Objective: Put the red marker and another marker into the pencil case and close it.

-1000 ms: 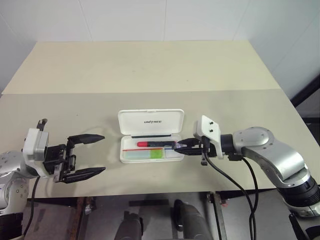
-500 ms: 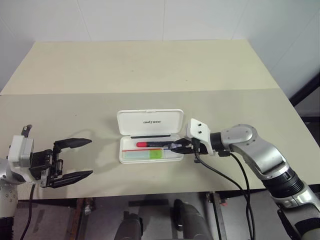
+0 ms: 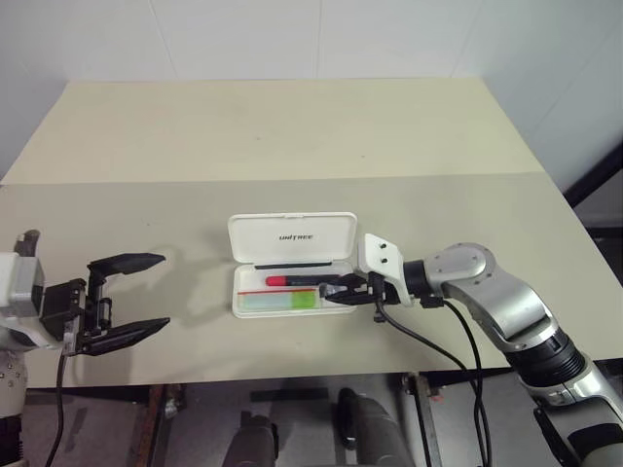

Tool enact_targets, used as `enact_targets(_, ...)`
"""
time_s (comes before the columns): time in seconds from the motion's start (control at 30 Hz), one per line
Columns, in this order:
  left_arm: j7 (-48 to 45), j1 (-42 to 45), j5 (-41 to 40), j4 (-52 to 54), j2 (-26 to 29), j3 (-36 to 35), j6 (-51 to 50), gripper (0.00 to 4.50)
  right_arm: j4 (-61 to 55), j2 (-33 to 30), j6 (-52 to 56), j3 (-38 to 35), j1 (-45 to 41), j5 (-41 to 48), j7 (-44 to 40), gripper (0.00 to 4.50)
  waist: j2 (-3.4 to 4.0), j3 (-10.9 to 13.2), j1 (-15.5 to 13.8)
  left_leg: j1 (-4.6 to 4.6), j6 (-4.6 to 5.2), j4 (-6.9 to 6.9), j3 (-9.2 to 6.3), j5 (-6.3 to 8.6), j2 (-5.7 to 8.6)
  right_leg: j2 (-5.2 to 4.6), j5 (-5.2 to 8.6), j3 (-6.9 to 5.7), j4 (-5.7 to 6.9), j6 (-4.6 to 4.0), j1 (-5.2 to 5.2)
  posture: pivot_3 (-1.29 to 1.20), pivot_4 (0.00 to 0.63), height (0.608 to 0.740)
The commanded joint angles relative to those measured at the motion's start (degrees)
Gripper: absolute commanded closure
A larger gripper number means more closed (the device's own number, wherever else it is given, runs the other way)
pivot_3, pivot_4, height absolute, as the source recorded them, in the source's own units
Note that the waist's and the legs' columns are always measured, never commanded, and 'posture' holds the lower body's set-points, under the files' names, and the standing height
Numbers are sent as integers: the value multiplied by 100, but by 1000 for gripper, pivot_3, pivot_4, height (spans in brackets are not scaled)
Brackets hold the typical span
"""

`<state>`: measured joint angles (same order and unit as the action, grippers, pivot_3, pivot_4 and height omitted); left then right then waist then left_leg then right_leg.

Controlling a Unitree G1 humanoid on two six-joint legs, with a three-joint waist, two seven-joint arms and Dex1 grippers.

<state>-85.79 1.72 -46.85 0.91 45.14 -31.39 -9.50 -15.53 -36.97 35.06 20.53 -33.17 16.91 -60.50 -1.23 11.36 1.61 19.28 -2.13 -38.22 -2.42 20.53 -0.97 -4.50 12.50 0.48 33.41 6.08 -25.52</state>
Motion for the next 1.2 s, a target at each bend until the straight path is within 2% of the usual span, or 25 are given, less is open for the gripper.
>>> enact_targets(0.03,-326,-185,-26,-130,103,-145,76,0,-21,23,-122,-38,-91,-28,-88,4095,0,0,5,0,0,0,0,0,0,0,0,0,0,0,0,0,150,740)
enact_targets(0.37,-573,-496,-47,-229,438,-369,272,0,334,130,-316,57,-215,-293,-163,4095,0,0,-1,-3,0,-1,0,0,-1,0,2,-1,4,-4,-1,0,150,740)
enact_targets(0.53,-588,-592,-80,-288,494,-424,314,0,345,88,-271,55,-243,-313,-290,2389,0,0,-1,-2,0,2,0,0,-1,0,3,-3,4,-5,-1,0,150,740)
enact_targets(0.73,-583,-556,-87,-361,502,-387,368,0,232,85,-173,-7,-250,-276,-332,133,0,0,-1,-3,0,0,0,0,-1,0,3,-3,6,-5,-1,0,150,740)
enact_targets(0.77,-576,-542,-72,-372,497,-365,385,0,200,77,-156,-27,-253,-267,-331,22,0,0,-1,-3,-1,0,0,0,-2,0,3,-3,6,-5,-1,0,150,740)
enact_targets(0.93,-237,-308,46,-323,446,-203,434,0,-68,61,77,-288,-283,-101,-226,22,0,0,-2,-2,-1,0,0,0,-2,0,3,-3,6,-6,-1,0,150,740)
enact_targets(1.2,969,612,112,-38,113,67,195,0,-757,-139,421,-1338,102,620,-36,22,-4,-2,-39,2,-1,-1,-2,0,0,-2,2,-5,4,-3,-1,0,150,740)
